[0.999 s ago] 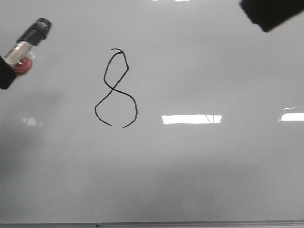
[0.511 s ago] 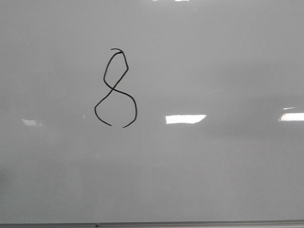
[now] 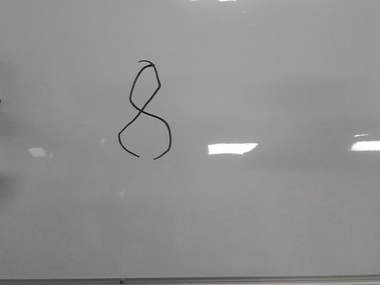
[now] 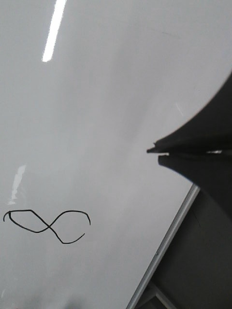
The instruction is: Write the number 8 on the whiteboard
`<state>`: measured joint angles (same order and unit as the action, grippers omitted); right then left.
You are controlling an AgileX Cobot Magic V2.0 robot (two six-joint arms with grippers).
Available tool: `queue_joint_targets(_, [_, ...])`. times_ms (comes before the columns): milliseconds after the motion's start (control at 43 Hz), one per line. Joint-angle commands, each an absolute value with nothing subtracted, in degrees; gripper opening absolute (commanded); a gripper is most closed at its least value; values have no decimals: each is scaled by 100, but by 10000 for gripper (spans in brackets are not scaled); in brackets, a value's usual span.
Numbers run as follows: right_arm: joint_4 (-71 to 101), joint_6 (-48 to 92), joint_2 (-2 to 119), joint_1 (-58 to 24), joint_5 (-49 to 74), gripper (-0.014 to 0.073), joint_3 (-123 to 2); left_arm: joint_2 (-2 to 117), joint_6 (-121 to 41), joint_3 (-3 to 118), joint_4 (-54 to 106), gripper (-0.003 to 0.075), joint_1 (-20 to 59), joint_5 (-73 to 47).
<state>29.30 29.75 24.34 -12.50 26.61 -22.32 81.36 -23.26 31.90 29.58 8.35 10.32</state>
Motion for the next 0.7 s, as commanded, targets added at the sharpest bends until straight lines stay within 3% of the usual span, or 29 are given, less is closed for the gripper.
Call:
queue_joint_targets(0, [3067, 2974, 2445, -1217, 2288, -69, -2342, 8040, -2263, 3368, 2976, 23, 829, 1449])
queue_joint_targets(163, [3067, 2974, 2445, -1217, 2282, -69, -2343, 8040, -2263, 3368, 2976, 150, 829, 1464])
queue_joint_targets(674, [3067, 2974, 2445, -1217, 2287, -69, -2343, 8027, -2263, 3368, 2976, 372, 829, 1469])
